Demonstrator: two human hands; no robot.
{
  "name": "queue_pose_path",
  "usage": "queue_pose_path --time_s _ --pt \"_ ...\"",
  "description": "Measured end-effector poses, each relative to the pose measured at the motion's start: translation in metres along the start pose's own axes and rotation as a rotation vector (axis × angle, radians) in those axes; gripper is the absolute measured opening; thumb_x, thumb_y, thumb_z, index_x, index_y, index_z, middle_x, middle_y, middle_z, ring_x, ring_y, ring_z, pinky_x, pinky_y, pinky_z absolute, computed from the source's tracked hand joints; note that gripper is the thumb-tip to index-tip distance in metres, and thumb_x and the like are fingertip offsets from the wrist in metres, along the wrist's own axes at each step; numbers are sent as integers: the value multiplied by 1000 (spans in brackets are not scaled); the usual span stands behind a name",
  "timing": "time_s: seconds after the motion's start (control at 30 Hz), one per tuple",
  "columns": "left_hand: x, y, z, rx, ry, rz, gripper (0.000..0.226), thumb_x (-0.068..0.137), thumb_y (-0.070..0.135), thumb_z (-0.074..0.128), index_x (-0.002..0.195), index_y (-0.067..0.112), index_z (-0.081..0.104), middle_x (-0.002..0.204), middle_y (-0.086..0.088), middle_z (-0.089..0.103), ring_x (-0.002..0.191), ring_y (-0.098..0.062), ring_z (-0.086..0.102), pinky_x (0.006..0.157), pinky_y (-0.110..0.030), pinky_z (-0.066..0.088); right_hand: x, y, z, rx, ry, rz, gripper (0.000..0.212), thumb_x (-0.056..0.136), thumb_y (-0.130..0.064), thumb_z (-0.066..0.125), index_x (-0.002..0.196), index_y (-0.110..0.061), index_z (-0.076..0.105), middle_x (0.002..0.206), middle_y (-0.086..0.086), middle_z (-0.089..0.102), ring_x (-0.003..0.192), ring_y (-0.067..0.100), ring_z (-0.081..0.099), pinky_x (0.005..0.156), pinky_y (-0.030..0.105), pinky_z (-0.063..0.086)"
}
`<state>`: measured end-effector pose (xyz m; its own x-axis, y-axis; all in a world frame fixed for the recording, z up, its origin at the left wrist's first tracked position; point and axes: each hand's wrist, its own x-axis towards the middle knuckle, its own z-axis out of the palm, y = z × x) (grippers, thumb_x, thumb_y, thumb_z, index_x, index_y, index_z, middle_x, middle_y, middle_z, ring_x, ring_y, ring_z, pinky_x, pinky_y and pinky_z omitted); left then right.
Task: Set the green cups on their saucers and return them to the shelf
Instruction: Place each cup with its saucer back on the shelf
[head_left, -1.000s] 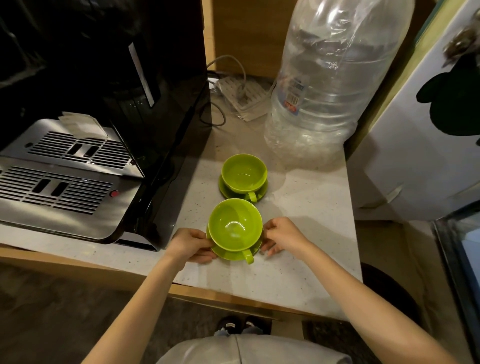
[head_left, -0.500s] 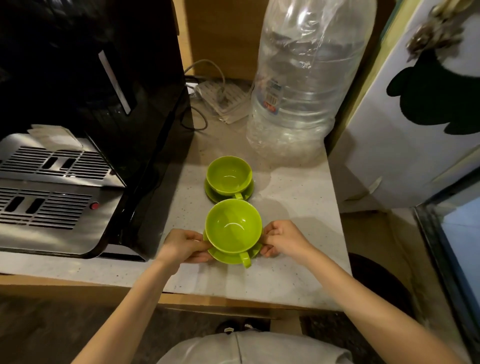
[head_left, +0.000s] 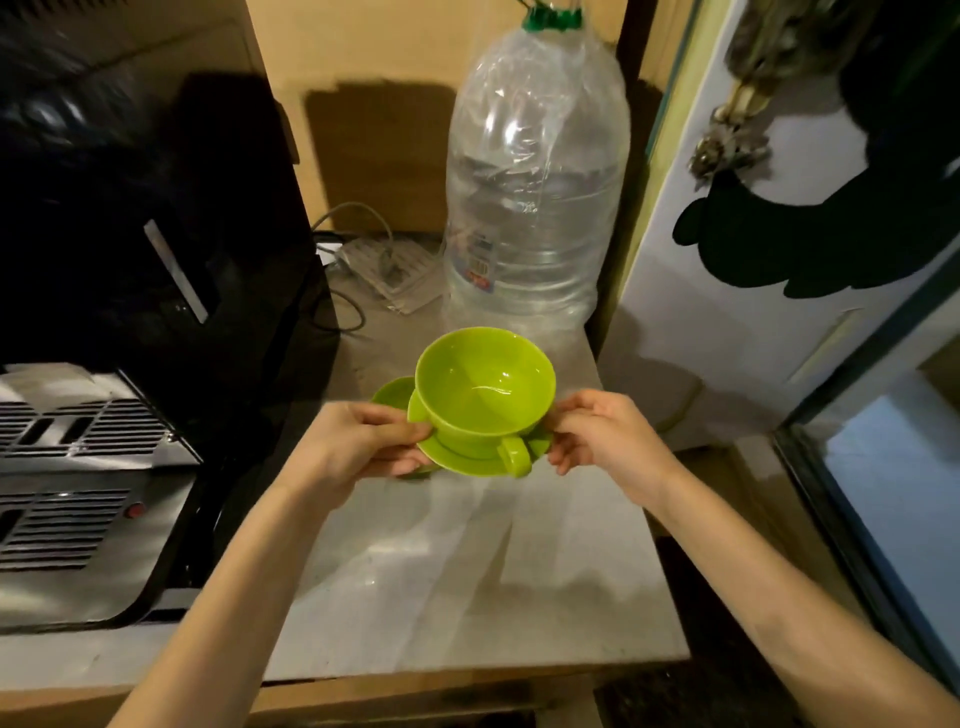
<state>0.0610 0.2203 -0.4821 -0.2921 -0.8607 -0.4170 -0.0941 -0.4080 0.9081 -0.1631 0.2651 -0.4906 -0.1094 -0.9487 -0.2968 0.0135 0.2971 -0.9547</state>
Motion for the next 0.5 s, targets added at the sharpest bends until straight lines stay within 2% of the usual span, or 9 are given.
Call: queue_pose_path --time_s 0.17,0.33,0.5 --pt "-1 62 19 -30 9 150 6 77 3 63 73 3 67 45 -3 67 36 -5 59 40 -11 47 -7 -57 -10 138 86 -146 16 89 1 47 76 -1 56 49 12 56 33 12 55 35 20 47" --pt "-3 131 38 -38 14 334 11 79 3 60 69 1 64 42 -4 65 34 -5 57 39 -11 47 -6 -117 -20 281 167 -296 26 92 -1 44 69 0 56 36 2 58 30 7 54 32 16 44" --pt "-5 191 57 -133 30 472 10 79 4 60 71 0 63 41 -6 64 36 -8 60 38 -13 47 -12 -184 -33 307 216 -448 23 87 0 52 65 0 60 37 4 60 31 7 54 33 16 45"
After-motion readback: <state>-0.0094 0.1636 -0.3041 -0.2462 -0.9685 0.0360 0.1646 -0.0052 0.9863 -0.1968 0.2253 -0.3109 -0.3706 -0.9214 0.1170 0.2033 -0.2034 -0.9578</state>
